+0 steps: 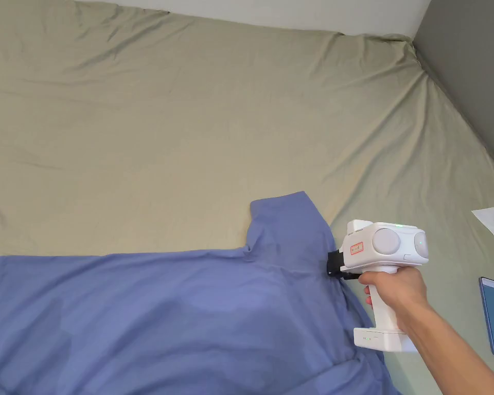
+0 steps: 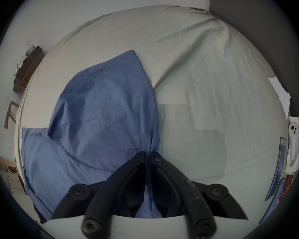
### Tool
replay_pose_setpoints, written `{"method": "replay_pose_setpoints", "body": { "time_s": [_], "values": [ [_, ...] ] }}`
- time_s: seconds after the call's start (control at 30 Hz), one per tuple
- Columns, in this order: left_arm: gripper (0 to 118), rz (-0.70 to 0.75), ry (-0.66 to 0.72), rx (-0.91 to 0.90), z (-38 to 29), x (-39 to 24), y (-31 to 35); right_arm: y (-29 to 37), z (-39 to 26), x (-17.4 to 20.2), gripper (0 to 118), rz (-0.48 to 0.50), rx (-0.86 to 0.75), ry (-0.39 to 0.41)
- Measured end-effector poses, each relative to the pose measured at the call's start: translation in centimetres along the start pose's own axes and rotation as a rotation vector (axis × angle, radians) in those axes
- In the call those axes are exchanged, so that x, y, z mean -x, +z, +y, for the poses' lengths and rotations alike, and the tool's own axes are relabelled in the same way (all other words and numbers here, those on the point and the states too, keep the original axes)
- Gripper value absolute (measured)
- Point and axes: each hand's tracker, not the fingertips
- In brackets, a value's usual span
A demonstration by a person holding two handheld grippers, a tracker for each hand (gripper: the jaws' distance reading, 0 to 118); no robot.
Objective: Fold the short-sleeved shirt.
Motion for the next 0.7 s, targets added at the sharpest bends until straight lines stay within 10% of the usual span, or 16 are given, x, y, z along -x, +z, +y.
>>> {"method": "replay_pose_setpoints", "body": {
  "time_s": [0.2, 0.33, 0.53, 0.7],
  "values": [
    [3, -0.103, 0.112, 0.068, 1.2, 3.5, -4.5, -0.2, 1.2, -2.2, 5, 0.003, -0.042, 0.058],
    [102, -0.076, 0.279, 0.243, 1.2, 8.8, -14.0, 1.4, 0.9, -2.3, 5, 0.036, -0.097, 0.056],
    [92, 0.101, 0.13, 0.583, -2.9, 13.4, -26.4, 3.2, 0.1, -1.5, 5, 0.059, -0.129, 0.102],
    [77, 0.14, 0.262, 0.7, -6.4, 14.5, -29.9, 3.4, -0.1, -1.5, 5, 0.081, -0.129, 0.062]
  ]
}}
